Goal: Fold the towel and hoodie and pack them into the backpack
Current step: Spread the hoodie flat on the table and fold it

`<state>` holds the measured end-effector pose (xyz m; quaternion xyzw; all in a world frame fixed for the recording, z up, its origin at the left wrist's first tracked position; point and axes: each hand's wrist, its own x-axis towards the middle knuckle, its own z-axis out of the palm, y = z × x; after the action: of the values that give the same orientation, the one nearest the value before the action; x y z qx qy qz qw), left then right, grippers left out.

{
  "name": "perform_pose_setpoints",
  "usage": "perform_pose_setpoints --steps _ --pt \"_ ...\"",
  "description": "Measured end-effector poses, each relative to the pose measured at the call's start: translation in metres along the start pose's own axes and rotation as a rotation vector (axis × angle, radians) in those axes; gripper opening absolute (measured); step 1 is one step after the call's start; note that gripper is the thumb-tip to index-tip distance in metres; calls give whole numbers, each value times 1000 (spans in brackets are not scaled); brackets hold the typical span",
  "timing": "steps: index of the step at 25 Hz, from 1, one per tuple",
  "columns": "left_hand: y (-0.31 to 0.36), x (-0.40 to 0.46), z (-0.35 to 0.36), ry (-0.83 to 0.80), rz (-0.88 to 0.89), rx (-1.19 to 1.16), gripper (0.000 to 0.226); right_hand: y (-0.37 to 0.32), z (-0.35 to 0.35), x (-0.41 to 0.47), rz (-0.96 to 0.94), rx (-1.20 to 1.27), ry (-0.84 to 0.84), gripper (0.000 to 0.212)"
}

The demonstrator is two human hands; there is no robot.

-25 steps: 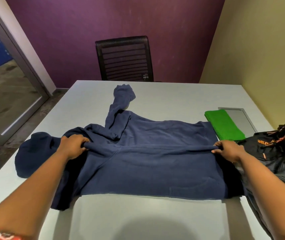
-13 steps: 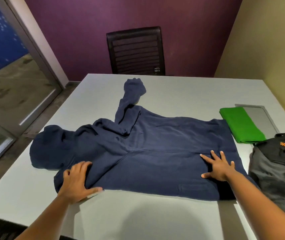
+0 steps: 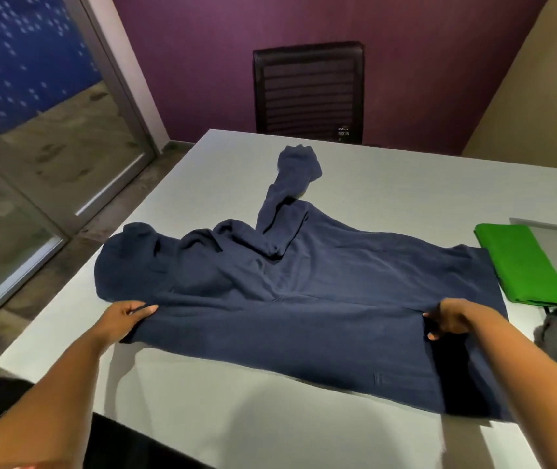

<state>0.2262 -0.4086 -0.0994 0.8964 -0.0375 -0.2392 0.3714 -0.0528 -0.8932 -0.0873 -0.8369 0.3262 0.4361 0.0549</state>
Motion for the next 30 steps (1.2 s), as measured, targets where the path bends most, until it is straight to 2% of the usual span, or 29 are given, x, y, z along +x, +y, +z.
perform_pose_setpoints --steps 2,4,5,6,7,8,9,10,12,14,16,20,23,26,28,30 --pt "-5 7 4 37 -64 235 35 1 2 7 -1 4 -36 63" --pt "-7 2 21 104 -92 516 24 13 7 44 8 121 -25 82" --pt "-6 -2 32 165 -101 570 19 18 7 64 43 147 8 94" --pt "-3 -6 46 246 -122 587 20 14 0 68 97 154 18 96" --pt "0 -10 60 325 -156 593 25 -2 -12 55 110 150 19 85" --pt "6 -14 73 406 -193 571 30 -21 -26 38 115 99 49 62" --pt "11 -16 87 482 -218 514 34 -43 -41 21 79 79 118 39" --pt "16 -16 98 558 -211 445 37 -69 -58 3 -6 91 190 24" --pt "22 -12 111 671 -123 352 42 -119 -79 -10 -192 197 315 28" --pt "23 -6 118 621 -51 404 54 -164 -92 -17 -413 395 373 30" --pt "20 0 122 536 -44 431 63 -203 -98 -21 -563 563 386 19" --pt "10 6 121 412 -54 470 64 -264 -94 -24 -837 510 371 33" --pt "6 8 121 386 -54 470 63 -294 -91 -15 -874 450 260 38" --pt "5 8 123 421 -24 464 60 -313 -89 -9 -805 421 182 44" --pt "3 8 124 417 -4 464 62 -315 -89 -10 -787 425 204 39" --pt "2 7 123 397 -24 439 64 -312 -93 -16 -798 539 352 29"
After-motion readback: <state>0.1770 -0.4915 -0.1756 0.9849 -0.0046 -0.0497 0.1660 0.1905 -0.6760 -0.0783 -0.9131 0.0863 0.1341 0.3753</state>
